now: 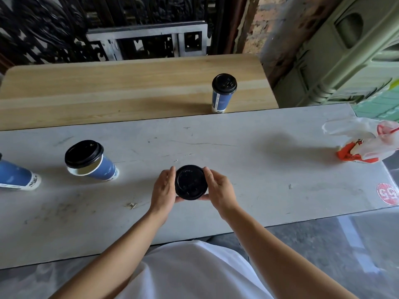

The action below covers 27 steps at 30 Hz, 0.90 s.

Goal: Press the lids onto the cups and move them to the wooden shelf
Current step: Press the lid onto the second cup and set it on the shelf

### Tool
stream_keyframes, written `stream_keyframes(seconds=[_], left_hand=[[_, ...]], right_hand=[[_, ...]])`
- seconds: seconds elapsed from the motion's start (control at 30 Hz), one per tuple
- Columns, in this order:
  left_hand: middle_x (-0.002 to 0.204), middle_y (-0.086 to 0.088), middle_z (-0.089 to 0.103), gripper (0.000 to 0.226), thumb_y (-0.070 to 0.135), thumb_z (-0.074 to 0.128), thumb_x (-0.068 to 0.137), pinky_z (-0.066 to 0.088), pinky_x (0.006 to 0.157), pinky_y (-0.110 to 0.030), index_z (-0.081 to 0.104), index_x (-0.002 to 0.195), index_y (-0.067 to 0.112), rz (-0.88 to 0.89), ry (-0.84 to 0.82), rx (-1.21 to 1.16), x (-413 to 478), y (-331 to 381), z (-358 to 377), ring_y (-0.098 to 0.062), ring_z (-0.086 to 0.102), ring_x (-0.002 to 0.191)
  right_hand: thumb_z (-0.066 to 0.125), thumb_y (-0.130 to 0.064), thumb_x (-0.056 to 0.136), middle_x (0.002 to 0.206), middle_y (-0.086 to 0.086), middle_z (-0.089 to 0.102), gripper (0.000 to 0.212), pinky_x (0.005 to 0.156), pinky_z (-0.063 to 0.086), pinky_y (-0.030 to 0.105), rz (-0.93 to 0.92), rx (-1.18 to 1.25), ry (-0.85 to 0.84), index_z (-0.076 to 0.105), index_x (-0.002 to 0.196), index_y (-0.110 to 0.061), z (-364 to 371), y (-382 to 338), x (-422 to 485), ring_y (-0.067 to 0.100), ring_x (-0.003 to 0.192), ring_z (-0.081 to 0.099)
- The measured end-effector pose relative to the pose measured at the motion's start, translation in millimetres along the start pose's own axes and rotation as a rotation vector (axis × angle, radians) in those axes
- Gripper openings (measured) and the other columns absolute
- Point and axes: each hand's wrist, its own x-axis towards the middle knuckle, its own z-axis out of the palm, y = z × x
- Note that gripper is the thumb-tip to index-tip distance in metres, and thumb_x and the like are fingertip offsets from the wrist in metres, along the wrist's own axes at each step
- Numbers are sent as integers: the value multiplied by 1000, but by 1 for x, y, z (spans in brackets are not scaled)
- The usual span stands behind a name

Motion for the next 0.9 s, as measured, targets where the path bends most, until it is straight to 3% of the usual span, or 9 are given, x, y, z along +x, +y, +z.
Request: stream_keyframes(seconds=[0.1, 0.2, 0.3, 0.4, 0.47, 0.6, 0.73, 0.8, 0.9], left_hand=[[73, 20, 65, 45, 56, 48, 98, 61, 57, -29, 58, 97, 12, 41, -22, 13, 1, -1, 0, 5, 68, 77], [71, 18, 62, 38, 53, 50, 100, 60, 55, -30, 57, 89, 16, 74, -26, 39, 4, 1, 6, 4, 66, 72], [71, 18, 65, 32, 49, 52, 102, 60, 51, -31, 62, 82, 26, 74, -22, 48, 11, 14, 14, 4, 68, 71], [84, 21, 70, 34, 55, 48, 101, 64, 58, -43, 68, 81, 37, -4, -56, 35, 16, 28, 16, -7, 71, 91], [97, 18, 69, 34, 58, 44, 102, 64, 57, -40, 69, 87, 39, -85, -40, 26, 17, 33, 14, -19, 70, 102], [117, 2, 63, 34, 57, 37, 103, 61, 53, -31, 63, 101, 35, -185, 69, -40, 15, 33, 13, -37, 75, 93], [127, -5, 60, 41, 51, 33, 106, 64, 59, -35, 60, 118, 23, -132, 97, -25, 10, 26, 17, -19, 69, 100], [125, -6, 60, 43, 50, 33, 106, 65, 62, -39, 59, 120, 19, -106, 102, 19, 9, 21, 16, -12, 65, 100], [118, -4, 59, 42, 54, 36, 104, 64, 58, -37, 59, 116, 21, -112, 107, 82, 7, 12, 11, -15, 63, 101]], right_hand=[[52, -42, 102, 80, -5, 76, 31, 64, 65, 40, -4, -27, 18, 78, 95, -25, -1, 2, 4, 10, 83, 75], [50, -40, 103, 87, 5, 74, 31, 68, 64, 50, -14, -45, 50, 76, 94, -24, -4, 5, 7, 16, 86, 74], [49, -38, 104, 99, 14, 72, 33, 69, 64, 51, 18, 37, 51, 75, 98, -17, -6, -3, 11, 24, 97, 73], [51, -39, 104, 114, 16, 71, 35, 75, 64, 51, 95, 163, 0, 74, 108, -13, -6, -15, 14, 26, 106, 70], [51, -40, 104, 119, 14, 71, 36, 79, 63, 49, 132, 218, -21, 72, 113, -12, -3, -19, 12, 26, 112, 68], [53, -31, 104, 123, 10, 71, 32, 90, 61, 42, 134, 349, -32, 72, 117, -9, 4, -16, 5, 27, 124, 62], [51, -24, 105, 123, 10, 71, 30, 98, 56, 39, 74, 349, -23, 71, 123, -11, 7, -10, 0, 27, 125, 62], [50, -26, 106, 120, 7, 73, 28, 94, 57, 36, 67, 339, -31, 72, 119, -16, 7, -9, -1, 25, 123, 63], [47, -32, 106, 116, 6, 74, 30, 83, 57, 30, 55, 262, -35, 74, 113, -20, 5, -8, 0, 20, 117, 65]])
